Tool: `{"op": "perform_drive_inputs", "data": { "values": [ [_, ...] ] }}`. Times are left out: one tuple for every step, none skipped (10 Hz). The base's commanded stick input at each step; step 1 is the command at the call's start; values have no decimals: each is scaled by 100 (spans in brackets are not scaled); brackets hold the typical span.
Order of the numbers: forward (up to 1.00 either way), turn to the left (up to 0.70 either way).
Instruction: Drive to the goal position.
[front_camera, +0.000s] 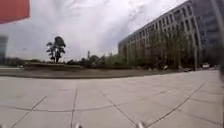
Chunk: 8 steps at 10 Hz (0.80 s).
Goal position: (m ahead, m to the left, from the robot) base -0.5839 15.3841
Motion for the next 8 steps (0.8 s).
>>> {"op": "perform_drive_inputs", "data": {
  "values": [
    [0,45],
    [0,45],
    [0,45],
    [0,45],
    [0,45],
    [0,45],
    [0,45],
    [0,45]
  ]
}}
